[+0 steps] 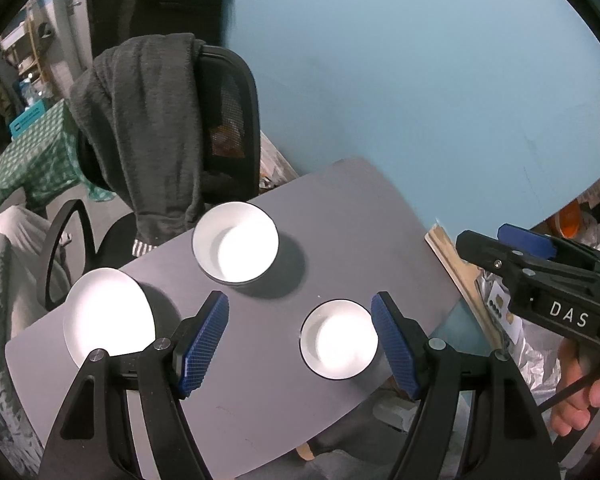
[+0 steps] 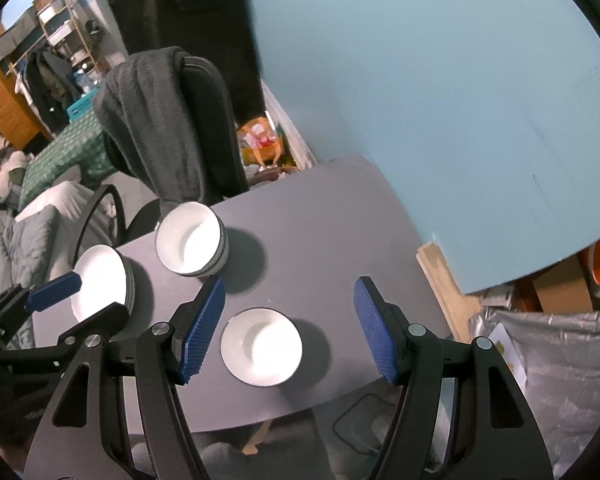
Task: Organize plates and bowls
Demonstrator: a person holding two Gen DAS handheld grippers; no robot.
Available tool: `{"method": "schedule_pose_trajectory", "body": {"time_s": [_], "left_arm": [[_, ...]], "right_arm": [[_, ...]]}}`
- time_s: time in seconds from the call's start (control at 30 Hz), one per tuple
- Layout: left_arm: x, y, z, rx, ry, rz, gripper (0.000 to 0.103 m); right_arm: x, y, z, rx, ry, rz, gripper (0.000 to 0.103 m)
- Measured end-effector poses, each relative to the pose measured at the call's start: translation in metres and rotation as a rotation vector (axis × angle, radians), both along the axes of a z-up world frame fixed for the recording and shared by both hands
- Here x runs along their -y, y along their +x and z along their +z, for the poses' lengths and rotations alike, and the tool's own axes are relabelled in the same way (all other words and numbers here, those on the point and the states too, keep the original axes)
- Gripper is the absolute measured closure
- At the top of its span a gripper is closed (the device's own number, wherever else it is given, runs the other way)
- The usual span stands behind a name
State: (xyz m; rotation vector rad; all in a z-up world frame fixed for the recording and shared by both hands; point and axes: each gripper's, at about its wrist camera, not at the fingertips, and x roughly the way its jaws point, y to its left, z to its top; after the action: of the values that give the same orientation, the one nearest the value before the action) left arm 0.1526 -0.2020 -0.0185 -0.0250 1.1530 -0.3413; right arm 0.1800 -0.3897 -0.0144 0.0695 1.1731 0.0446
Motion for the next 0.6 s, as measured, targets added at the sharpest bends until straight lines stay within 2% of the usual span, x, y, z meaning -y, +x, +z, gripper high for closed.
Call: {"method": "schedule_pose_trajectory", "body": {"time_s": [0.3,0.6], "left_arm": [[0.010,0.004,-0.020,-0.034,0.022,-0.040,0.028],[0.015,0.009,-0.064,-0.096,0.055,-0.068,0.028]], "right_arm": [[0.013,-0.003,-0.021,-0.048,0.019,-0.047,0.037],[0.025,-0.007,-0.063,-0.113,0.036,-0.069,0.037]]}}
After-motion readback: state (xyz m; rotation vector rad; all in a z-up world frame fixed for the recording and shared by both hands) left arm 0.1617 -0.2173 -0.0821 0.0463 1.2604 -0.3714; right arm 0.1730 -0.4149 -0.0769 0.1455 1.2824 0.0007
